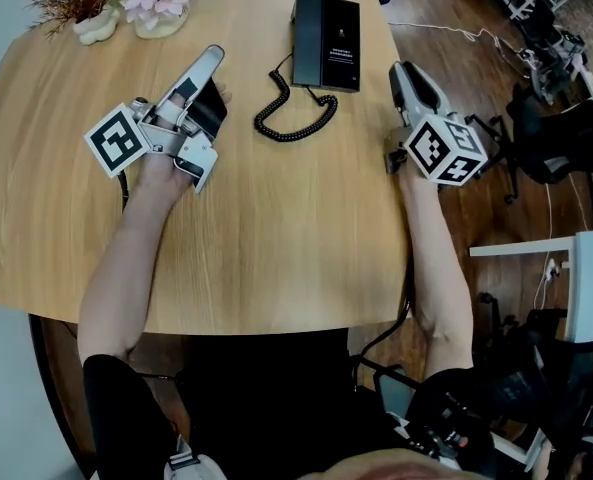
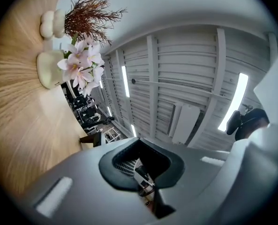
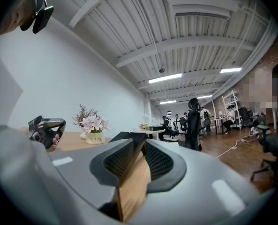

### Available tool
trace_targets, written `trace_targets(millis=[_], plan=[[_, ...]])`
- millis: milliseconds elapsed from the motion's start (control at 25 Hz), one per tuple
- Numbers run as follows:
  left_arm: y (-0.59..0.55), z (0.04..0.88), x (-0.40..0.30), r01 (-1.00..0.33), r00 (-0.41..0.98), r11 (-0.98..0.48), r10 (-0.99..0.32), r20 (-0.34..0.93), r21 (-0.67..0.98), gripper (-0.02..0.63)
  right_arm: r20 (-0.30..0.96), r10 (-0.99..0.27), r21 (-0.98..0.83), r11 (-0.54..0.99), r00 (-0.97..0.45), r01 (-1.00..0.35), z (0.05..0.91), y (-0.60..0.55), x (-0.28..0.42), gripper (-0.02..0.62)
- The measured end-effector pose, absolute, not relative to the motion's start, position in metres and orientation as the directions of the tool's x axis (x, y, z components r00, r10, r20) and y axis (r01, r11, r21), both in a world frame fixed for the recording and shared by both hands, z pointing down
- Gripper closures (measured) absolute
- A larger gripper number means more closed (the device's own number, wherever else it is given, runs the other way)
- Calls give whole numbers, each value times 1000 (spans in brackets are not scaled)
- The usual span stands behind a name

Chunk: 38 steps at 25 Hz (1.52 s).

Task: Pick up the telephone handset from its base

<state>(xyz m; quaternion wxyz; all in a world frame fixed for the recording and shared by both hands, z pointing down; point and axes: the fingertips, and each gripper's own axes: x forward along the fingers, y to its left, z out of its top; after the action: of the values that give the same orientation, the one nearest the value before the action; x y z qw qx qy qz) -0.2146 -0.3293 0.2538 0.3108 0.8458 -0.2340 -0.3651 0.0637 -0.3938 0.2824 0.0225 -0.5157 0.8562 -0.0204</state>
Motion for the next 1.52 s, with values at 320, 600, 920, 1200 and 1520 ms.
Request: trace_targets(millis=[320, 600, 920, 1200, 1520], plan=[[-320, 254, -204, -169, 655, -707, -601, -458, 687, 604, 1, -876, -21, 482, -482, -876, 286, -388, 59, 512], [-319, 253, -202, -169, 662, -710, -596, -455, 684, 604, 7, -868, -24, 497, -497, -867, 286, -388, 55, 512], [-319, 256, -201, -168, 671, -702, -596, -441, 692, 604, 8, -861, -24, 509, -509, -860, 287, -388, 52, 512], [-324, 261, -201, -181, 669, -683, -613, -420, 708, 604, 10, -859, -24, 511, -511, -859, 289, -388, 51, 512], [-332, 268, -167, -353, 783, -747, -566, -259, 564, 587, 9, -860, -19, 510, -511, -860, 292, -390, 50, 512]])
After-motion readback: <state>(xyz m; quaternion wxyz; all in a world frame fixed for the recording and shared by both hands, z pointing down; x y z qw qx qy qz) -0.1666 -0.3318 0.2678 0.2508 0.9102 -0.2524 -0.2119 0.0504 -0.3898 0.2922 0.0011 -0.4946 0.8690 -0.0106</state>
